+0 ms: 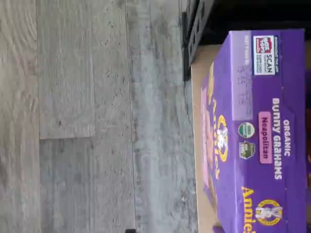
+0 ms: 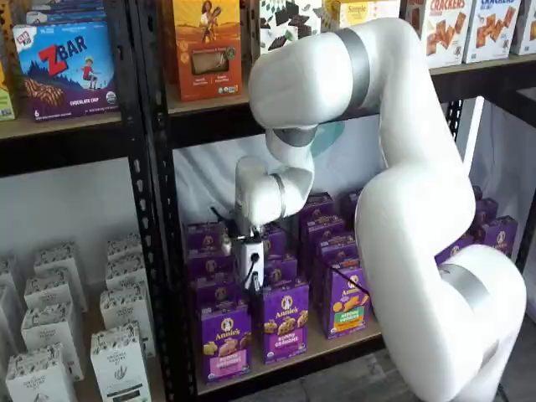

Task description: Pick up the purple box with a pink patch in the middle, on the bottom shelf, the first box from the left

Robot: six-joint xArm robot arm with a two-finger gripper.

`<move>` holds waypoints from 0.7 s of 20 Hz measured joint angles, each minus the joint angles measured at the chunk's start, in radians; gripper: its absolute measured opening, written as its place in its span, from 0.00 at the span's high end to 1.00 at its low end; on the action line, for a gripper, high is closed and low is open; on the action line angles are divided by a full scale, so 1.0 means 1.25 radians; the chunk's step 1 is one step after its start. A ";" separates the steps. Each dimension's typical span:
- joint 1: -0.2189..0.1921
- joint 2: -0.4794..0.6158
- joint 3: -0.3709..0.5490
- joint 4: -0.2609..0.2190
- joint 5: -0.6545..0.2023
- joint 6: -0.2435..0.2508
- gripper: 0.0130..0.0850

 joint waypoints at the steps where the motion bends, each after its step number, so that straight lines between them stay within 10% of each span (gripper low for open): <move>1: 0.001 0.000 0.002 0.015 -0.009 -0.012 0.00; 14: 0.027 0.060 -0.080 0.031 0.002 0.000 0.00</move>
